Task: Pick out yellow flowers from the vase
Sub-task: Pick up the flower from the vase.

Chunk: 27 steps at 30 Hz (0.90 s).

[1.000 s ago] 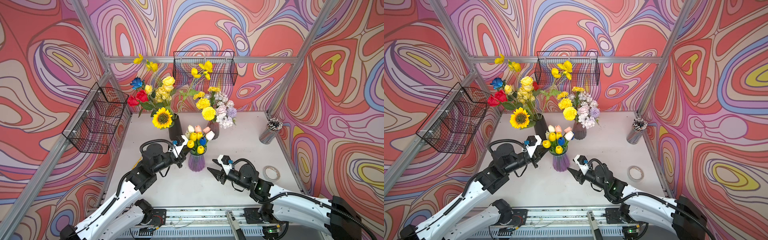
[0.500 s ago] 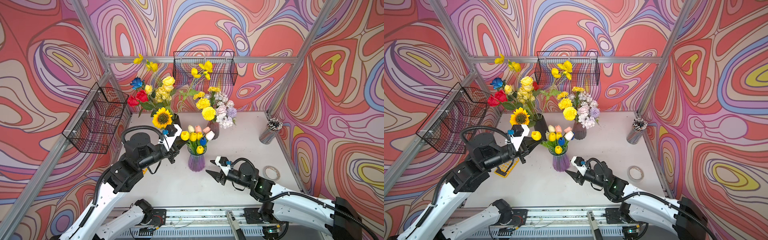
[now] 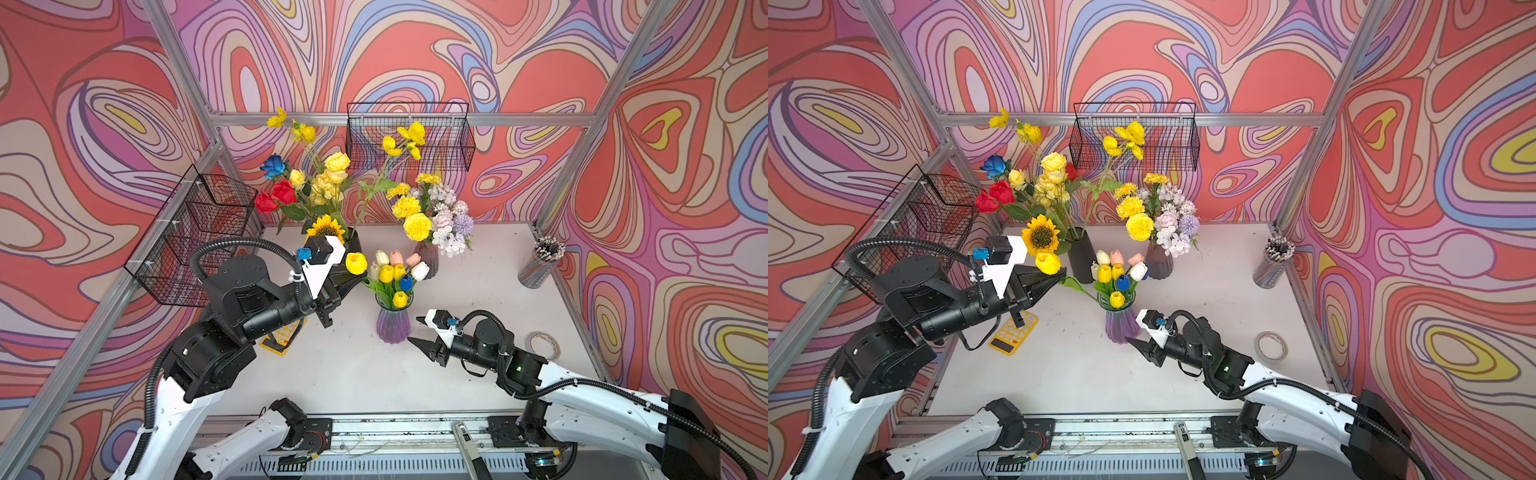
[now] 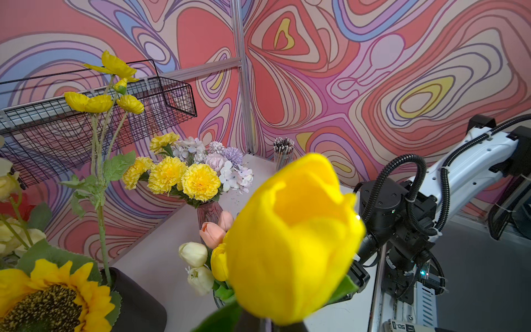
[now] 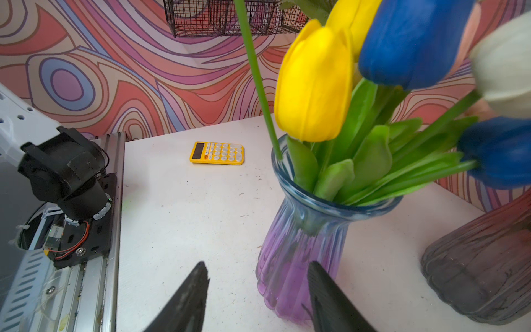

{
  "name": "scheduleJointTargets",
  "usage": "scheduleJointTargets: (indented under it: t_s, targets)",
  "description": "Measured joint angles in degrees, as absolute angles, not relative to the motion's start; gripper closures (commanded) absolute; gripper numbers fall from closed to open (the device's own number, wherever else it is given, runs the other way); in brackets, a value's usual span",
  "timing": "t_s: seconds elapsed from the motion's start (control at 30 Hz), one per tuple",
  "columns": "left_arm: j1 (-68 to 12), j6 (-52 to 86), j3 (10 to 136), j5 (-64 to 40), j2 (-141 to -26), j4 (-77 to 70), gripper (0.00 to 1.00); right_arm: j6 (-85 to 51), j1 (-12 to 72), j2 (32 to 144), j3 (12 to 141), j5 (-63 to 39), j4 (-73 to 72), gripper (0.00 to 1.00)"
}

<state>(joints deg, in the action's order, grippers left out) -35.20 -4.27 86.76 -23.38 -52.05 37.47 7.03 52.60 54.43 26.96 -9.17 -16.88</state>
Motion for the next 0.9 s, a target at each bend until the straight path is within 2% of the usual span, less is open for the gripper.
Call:
scheduleJointTargets:
  t_s: [0.43,0.67,0.9]
  targets:
    - [-35.2,-2.7,100.9,-25.6,-56.9,46.6,1.00,7.9,52.6,56.3,35.0,-13.5,-11.6,0.46]
    - [-35.2,-1.2,101.1,-32.2,-58.3,49.6,1.00,7.8,52.6,60.4,45.6,-21.0,-7.0,0.48]
    - [-35.2,-1.3,99.2,-36.2,-59.8,50.3,1.00,7.8,52.6,61.4,46.9,-27.9,-3.1,0.47]
